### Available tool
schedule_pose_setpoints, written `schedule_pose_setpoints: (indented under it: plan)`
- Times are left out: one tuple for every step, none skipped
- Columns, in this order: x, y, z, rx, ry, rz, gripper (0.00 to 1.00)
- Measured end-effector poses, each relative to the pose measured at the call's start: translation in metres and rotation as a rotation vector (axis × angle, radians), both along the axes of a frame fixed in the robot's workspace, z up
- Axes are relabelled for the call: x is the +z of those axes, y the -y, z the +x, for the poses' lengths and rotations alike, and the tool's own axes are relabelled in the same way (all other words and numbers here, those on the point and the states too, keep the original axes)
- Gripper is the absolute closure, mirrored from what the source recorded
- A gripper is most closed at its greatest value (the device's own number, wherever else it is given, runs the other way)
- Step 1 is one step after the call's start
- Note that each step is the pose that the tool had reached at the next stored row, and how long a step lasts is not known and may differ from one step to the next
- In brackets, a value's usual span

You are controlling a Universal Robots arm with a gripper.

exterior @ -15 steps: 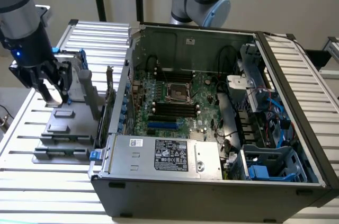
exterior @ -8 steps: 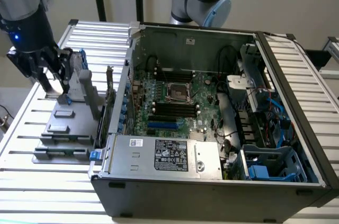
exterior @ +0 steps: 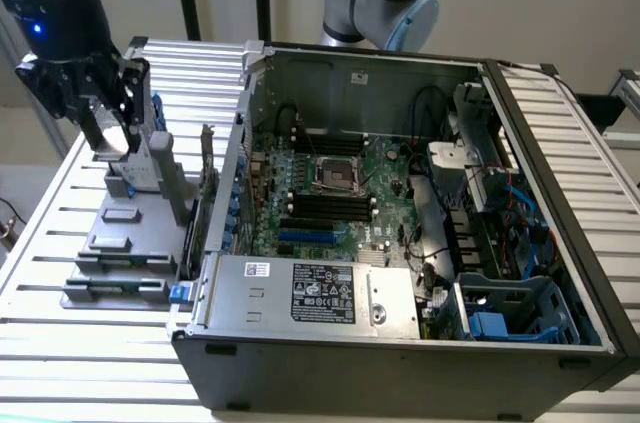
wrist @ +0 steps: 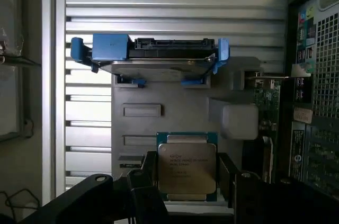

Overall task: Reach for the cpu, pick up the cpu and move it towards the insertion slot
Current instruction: 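Pick up the cpu and move it towards the insertion slot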

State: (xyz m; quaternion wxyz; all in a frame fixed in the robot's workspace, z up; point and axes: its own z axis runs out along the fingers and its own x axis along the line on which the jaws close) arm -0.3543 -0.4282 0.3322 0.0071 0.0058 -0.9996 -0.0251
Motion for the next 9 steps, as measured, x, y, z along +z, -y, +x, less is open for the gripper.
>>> schedule_pose_setpoints:
  plan:
    - [0.0044,0.0,0.004,0.001,-0.0004,0.0016,0.45]
    - [0.0091,0.0001,0.008,0.002,-0.001,0.003,0.45]
    - [0.0136,0.0001,0.012,0.003,-0.0017,0.0042,0.45]
    - [0.0181,0.0002,0.016,0.004,-0.0022,0.0056,0.45]
    - [0.0229,0.0002,0.021,0.004,-0.003,0.007,0.45]
    - [0.0273,0.0002,0.025,0.005,-0.0037,0.0083,0.45]
    - [0.0318,0.0002,0.029,0.006,-0.0044,0.0095,0.45]
    - [0.0363,0.0002,0.034,0.006,-0.0054,0.0104,0.45]
    - [0.0405,0.0002,0.038,0.006,-0.0066,0.011,0.45]
